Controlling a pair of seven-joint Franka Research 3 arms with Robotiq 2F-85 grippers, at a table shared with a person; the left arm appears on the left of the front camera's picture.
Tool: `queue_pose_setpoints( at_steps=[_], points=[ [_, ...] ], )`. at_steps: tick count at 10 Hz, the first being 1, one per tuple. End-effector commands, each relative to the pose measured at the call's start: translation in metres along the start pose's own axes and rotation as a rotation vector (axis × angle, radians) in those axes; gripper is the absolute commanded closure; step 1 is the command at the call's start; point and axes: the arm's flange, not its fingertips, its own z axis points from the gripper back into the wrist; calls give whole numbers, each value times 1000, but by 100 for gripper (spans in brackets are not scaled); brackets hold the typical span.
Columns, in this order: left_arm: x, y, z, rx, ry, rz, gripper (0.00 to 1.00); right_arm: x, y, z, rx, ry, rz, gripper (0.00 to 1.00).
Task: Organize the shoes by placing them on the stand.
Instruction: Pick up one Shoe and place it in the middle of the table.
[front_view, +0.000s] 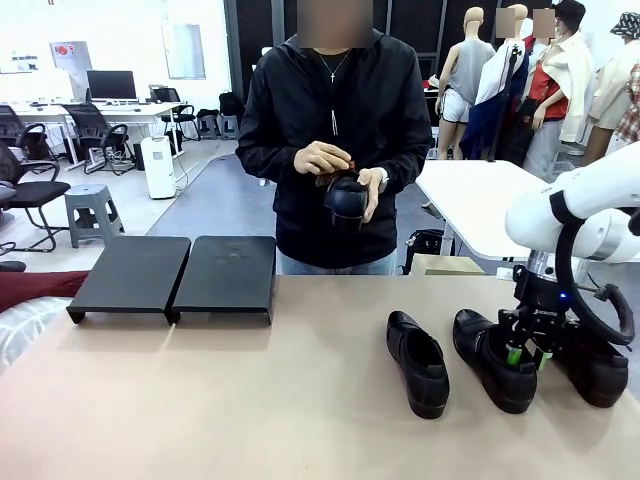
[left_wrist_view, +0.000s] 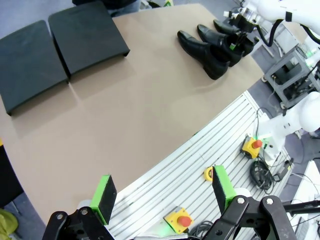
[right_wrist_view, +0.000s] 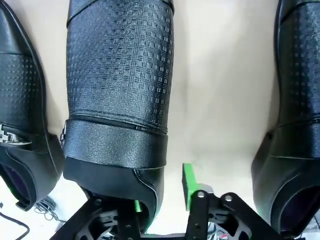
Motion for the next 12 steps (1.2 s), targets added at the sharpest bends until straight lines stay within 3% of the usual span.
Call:
queue_pose_setpoints(
  at_steps=[1, 5, 7, 9, 10, 12],
  points=[
    [-1, -1, -2, -15, -8, -13, 0, 1, 3, 2, -14, 12, -2, 100],
    [-1, -1, -2, -15, -8, -13, 0, -6, 4, 4, -10, -3, 9, 100],
    [-1, -1, -2, -15, -8, -13, 0, -25, 11, 26, -49, 35, 81, 100],
    [-1, -1, -2, -15, -8, -13, 0, -98, 25, 84, 32, -15, 112, 100],
    [-1, -1, -2, -15, -8, -13, 0, -140, 27, 107, -18, -50, 79, 100],
    [-1, -1, -2, -15, -8, -13, 0, -191, 27, 128, 7, -137, 63, 100]
  ],
)
